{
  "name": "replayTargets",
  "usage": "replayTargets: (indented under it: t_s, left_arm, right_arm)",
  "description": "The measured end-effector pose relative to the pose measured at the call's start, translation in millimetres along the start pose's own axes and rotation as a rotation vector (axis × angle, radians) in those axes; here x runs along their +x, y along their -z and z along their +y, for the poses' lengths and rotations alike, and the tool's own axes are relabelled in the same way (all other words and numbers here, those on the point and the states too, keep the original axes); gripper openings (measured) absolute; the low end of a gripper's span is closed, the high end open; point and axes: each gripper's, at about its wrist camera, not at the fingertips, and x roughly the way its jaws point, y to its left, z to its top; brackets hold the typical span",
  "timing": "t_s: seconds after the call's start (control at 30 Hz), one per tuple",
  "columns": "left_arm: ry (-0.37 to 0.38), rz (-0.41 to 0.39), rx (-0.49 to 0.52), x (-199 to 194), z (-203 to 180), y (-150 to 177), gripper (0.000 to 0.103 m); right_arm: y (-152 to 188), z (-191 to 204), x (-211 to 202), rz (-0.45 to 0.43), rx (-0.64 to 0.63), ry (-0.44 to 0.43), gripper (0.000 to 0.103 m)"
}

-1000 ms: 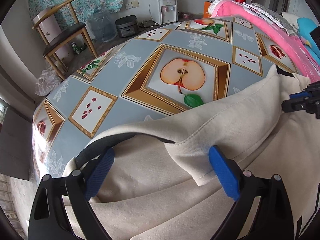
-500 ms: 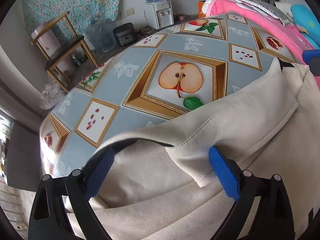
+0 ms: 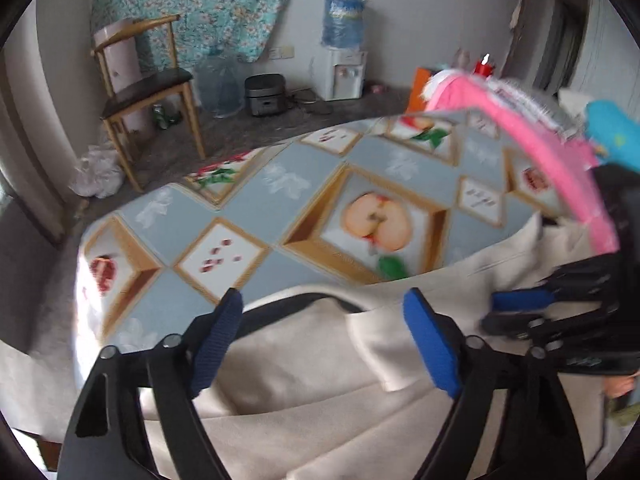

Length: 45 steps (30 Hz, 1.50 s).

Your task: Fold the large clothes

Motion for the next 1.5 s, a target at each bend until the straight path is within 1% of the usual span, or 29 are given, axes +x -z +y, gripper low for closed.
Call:
replayTargets:
  t_s: [0.07,0.1,0.17,0.2,0.23,0.27,0.3,0.33,0.43,0.47,0.5,0.53,0.57,0.63,0.67,0.77,0.83,0.9,1.0,1.03,1.07,1.13,1.2,1.27,1.33,1.37,1.43,1.47,1.5]
  left_arm:
    - [0.069,0.014,0.011,0,-13,1,0.061]
    - [0.105,0.031,0.035,3,-23,3,0.057]
    - [0.152,0.080,0.081,12,-41,8,0.042]
    - [0.153,0.113,0.094,19,-47,11,0.037]
    - [0.139,0.148,0.100,26,-49,14,0.025]
    - [0.111,0.186,0.100,35,-48,18,0.016]
    - [0.113,0.184,0.093,37,-46,20,0.016]
    - [0.122,0.174,0.082,36,-43,20,0.012]
    - [0.115,0.176,0.061,36,-37,20,0.007]
    - [0.112,0.175,0.065,37,-36,20,0.006]
    - [0.112,0.172,0.067,36,-37,21,0.006]
    - [0.109,0.170,0.072,36,-37,22,0.006]
    - [0.102,0.169,0.078,36,-39,22,0.006]
    - [0.081,0.165,0.100,36,-42,23,0.006]
    - [0.076,0.164,0.107,37,-41,22,0.006]
    - [0.073,0.164,0.111,38,-38,22,0.005]
    - [0.067,0.165,0.109,38,-38,22,0.006]
    - [0.062,0.164,0.108,38,-39,23,0.006]
    - [0.056,0.160,0.108,38,-40,23,0.005]
    - [0.055,0.159,0.109,38,-40,23,0.006]
    - [0.054,0.159,0.110,38,-41,23,0.006]
    - [0.052,0.158,0.111,38,-41,23,0.005]
    - [0.054,0.158,0.113,38,-41,23,0.006]
    - [0.054,0.154,0.114,38,-41,23,0.005]
    - [0.056,0.151,0.111,37,-41,23,0.005]
    - [0.056,0.148,0.109,37,-40,23,0.005]
    - [0.058,0.145,0.107,37,-40,23,0.005]
    - [0.059,0.143,0.104,37,-39,24,0.005]
    - [0.061,0.141,0.102,37,-39,24,0.005]
  right_arm:
    - [2,1,-2,-0.009,0.003,0.002,0.024]
    - [3,0,-4,-0.014,0.011,-0.003,0.024]
    - [10,-4,-10,-0.019,0.022,-0.016,0.024]
    - [11,-7,-12,-0.018,0.029,-0.022,0.023]
    - [11,-10,-13,-0.017,0.035,-0.021,0.023]
    - [13,-15,-16,-0.016,0.040,-0.008,0.023]
    - [16,-22,-20,-0.017,0.039,0.012,0.021]
    - [20,-29,-23,-0.019,0.038,0.040,0.020]
    - [31,-58,-35,-0.033,0.054,0.094,0.019]
    - [35,-67,-39,-0.041,0.067,0.105,0.014]
    - [38,-77,-42,-0.043,0.083,0.123,0.018]
    - [39,-86,-43,-0.046,0.106,0.169,0.022]
    - [40,-93,-44,-0.051,0.135,0.135,0.022]
    - [43,-99,-50,-0.044,0.177,0.134,0.023]
    - [42,-96,-58,-0.059,0.183,0.132,0.026]
    - [35,-84,-80,-0.136,0.172,0.081,0.026]
    - [28,-70,-89,-0.168,0.145,0.067,0.028]
    - [17,-53,-78,-0.167,0.113,0.071,0.028]
    - [6,-38,-48,-0.126,0.078,0.083,0.028]
    - [4,-33,-37,-0.110,0.066,0.106,0.028]
    - [5,-31,-23,-0.092,0.042,0.150,0.027]
    - [10,-24,-20,-0.119,-0.007,0.193,0.027]
    - [8,-19,-23,-0.097,-0.011,0.225,0.027]
    - [6,-13,-30,-0.094,-0.001,0.222,0.029]
    - [3,-3,-39,-0.127,-0.005,0.149,0.029]
    - [2,4,-41,-0.136,-0.019,0.132,0.029]
    - [0,14,-28,-0.120,-0.051,0.139,0.029]
    - [-1,16,-15,-0.098,-0.060,0.168,0.030]
    - [-2,18,-6,-0.097,-0.079,0.203,0.030]
